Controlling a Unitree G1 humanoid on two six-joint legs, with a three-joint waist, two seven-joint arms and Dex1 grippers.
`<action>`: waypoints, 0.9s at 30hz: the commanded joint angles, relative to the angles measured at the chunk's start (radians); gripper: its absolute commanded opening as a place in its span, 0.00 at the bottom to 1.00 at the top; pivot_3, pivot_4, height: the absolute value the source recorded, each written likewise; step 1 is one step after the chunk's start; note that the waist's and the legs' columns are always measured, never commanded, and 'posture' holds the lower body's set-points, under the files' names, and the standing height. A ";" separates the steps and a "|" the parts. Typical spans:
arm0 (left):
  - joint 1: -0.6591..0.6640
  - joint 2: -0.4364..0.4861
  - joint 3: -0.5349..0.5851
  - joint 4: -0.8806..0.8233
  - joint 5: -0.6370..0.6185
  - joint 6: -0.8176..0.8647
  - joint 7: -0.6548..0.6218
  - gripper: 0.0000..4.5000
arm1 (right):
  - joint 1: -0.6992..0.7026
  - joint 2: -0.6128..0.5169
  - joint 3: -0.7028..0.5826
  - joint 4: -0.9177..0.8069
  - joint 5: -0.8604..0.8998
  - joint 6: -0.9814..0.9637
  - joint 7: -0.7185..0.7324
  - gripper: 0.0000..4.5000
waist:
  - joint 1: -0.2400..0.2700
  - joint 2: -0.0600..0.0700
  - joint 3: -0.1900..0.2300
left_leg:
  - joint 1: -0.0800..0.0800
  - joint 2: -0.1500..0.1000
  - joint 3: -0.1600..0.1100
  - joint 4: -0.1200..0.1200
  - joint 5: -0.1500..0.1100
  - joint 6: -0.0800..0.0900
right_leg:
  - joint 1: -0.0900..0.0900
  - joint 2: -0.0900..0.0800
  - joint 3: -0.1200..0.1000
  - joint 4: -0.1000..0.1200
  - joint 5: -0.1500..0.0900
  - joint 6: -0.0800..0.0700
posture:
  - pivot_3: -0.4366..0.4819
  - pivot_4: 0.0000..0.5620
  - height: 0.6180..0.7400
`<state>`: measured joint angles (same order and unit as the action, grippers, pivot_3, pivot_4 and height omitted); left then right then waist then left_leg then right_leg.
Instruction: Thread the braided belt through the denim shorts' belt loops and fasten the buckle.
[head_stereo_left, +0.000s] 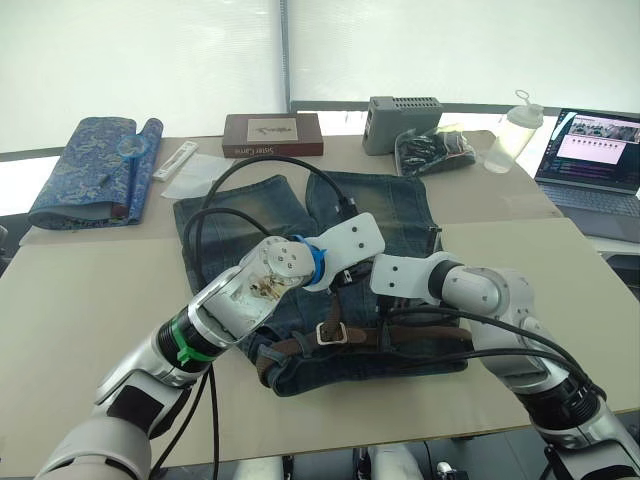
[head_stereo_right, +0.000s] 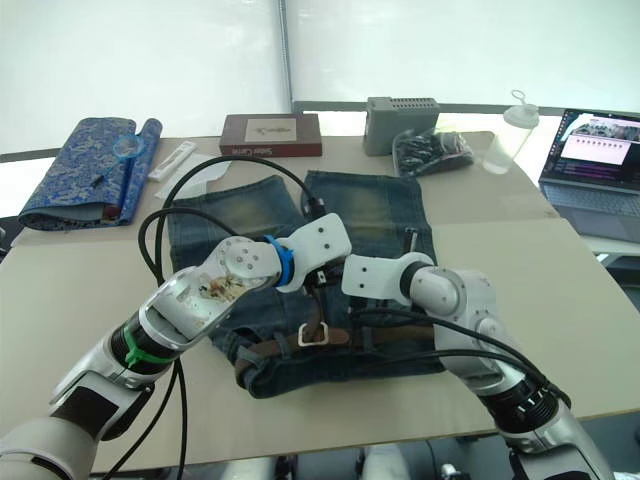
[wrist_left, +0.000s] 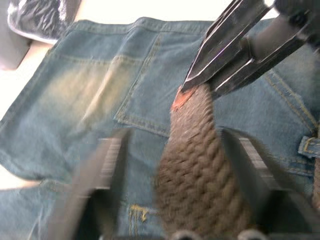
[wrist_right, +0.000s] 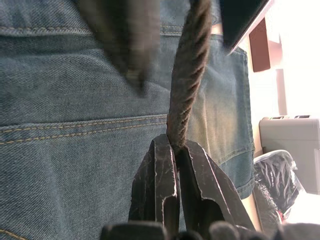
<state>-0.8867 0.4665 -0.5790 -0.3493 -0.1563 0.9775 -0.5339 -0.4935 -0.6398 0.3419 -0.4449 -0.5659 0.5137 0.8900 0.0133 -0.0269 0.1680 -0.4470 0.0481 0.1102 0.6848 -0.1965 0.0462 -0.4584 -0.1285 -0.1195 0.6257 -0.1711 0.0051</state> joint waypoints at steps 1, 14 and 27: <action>-0.005 0.007 0.031 -0.006 0.024 -0.059 -0.033 0.21 | 0.001 0.008 -0.032 -0.057 0.014 0.032 0.007 0.00 | 0.000 0.000 0.000 | 0.000 0.000 0.000 0.000 0.000 0.000 | 0.000 0.000 0.000 0.000 0.000 0.000 | 0.48 0.27 0.74; 0.214 0.066 0.338 -0.020 -0.225 -0.062 -0.240 0.00 | 0.050 0.132 -0.291 -0.263 0.371 0.436 0.111 0.62 | 0.000 0.000 0.000 | 0.000 0.001 -0.001 0.000 0.000 0.000 | 0.000 0.001 0.000 0.001 0.001 0.002 | 0.48 0.27 0.74; 0.536 0.348 0.334 -0.131 -0.065 -0.557 -0.424 0.00 | 0.227 0.006 -0.193 -0.255 0.583 0.186 0.109 0.62 | 0.001 0.002 0.001 | 0.001 0.002 0.000 0.000 -0.006 -0.009 | 0.000 -0.001 -0.001 -0.001 -0.002 -0.003 | 0.48 0.27 0.74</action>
<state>-0.3525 0.8009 -0.2760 -0.4450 -0.2482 0.4833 -0.9545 -0.2627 -0.6190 0.1439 -0.6946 0.0207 0.7444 1.0196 0.0141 -0.0249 0.1691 -0.4457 0.0494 0.1106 0.6843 -0.2027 0.0369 -0.4584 -0.1303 -0.1204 0.6239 -0.1730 0.0020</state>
